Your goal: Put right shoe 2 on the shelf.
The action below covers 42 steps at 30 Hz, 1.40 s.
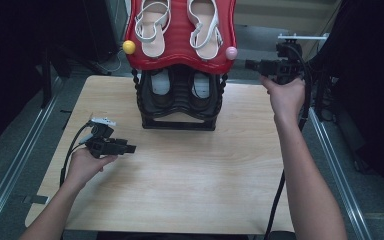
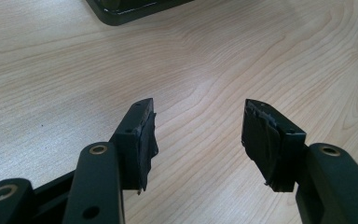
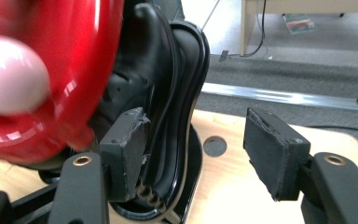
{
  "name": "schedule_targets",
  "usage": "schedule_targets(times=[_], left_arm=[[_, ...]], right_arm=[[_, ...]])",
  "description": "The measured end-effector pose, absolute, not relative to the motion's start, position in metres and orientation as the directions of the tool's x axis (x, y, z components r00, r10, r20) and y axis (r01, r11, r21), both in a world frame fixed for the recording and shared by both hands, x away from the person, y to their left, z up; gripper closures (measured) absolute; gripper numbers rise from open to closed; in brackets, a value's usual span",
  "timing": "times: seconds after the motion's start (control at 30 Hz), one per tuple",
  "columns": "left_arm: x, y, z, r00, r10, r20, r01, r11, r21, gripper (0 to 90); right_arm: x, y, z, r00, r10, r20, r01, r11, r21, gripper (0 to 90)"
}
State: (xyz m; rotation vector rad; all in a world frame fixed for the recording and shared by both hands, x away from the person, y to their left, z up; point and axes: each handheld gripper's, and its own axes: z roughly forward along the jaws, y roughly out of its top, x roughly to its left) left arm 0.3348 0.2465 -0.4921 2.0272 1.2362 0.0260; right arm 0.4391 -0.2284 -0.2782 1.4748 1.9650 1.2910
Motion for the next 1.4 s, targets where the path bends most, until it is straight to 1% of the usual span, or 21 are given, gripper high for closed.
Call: schedule_targets(times=[0.1,0.53,0.7,1.1,1.4], left_arm=[[0.334,0.246,-0.492,0.534,0.773,-0.343,0.755,-0.254,0.604,44.8],[0.334,0.247,-0.491,0.538,0.773,-0.336,0.751,-0.259,0.608,44.8],[0.334,0.247,-0.491,0.538,0.773,-0.336,0.750,-0.257,0.609,44.8],[0.334,0.245,-0.490,0.546,0.769,-0.333,0.747,-0.267,0.608,44.8],[0.333,0.245,-0.490,0.546,0.769,-0.332,0.748,-0.269,0.607,44.7]], right_arm=[[0.434,-0.231,-0.290,-0.384,0.895,0.228,0.565,0.032,0.825,41.7],[0.425,-0.232,-0.336,-0.396,0.869,0.296,0.608,0.007,0.794,41.4],[0.422,-0.231,-0.351,-0.396,0.868,0.299,0.617,0.010,0.787,41.5],[0.403,-0.227,-0.404,-0.404,0.859,0.315,0.629,0.011,0.777,42.8],[0.383,-0.223,-0.429,-0.422,0.841,0.338,0.643,0.015,0.766,42.3]])
